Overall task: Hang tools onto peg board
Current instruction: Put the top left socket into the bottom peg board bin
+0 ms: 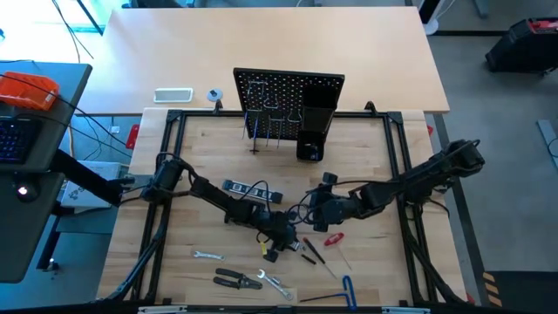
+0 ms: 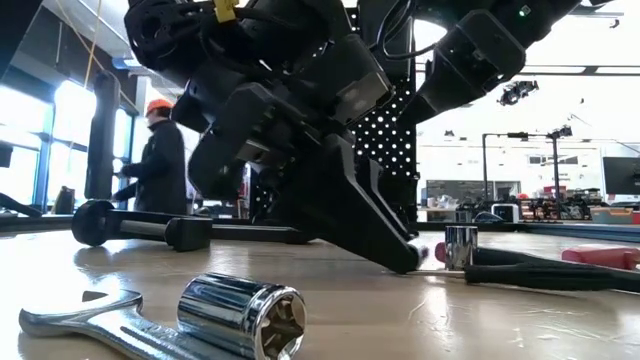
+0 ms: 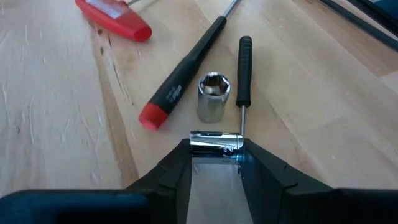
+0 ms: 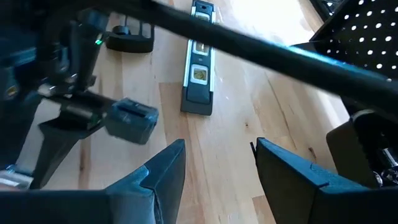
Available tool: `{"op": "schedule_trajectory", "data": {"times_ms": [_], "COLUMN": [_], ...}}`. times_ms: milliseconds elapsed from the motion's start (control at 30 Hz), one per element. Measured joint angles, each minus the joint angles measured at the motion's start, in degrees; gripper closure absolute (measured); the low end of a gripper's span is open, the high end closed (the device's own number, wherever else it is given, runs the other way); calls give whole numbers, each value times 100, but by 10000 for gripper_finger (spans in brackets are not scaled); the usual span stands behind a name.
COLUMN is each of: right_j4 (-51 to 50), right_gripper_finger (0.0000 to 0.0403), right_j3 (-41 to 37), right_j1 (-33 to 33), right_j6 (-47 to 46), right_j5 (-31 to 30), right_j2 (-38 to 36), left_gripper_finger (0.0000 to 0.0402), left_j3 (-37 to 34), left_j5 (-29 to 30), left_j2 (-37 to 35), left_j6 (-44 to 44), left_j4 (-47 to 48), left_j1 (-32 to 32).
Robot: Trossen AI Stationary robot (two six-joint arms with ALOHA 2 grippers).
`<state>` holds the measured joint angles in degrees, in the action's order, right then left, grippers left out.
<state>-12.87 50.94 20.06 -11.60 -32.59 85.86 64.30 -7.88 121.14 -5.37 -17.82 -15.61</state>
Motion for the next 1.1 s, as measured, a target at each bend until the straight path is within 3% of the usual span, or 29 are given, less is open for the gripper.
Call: {"op": "schedule_trajectory", "data": {"times_ms": [333,667,1100], "right_j4": [-44,-2,453], "right_gripper_finger": [214,214,214], "right_j3": [-5,-11,-11], "right_j1": [211,449,1029], "right_j6": [64,293,985], "right_j5": [34,130,-701], "right_j2": [65,687,933], "left_gripper_finger": [300,300,300], "left_j3": [-3,-2,4], "left_j5": [-2,-86,-360], "left_j2": [-190,-196,-1033], "left_j6": [-71,-72,-31], "left_j4": [407,364,460], "left_j1": [105,111,308]}}
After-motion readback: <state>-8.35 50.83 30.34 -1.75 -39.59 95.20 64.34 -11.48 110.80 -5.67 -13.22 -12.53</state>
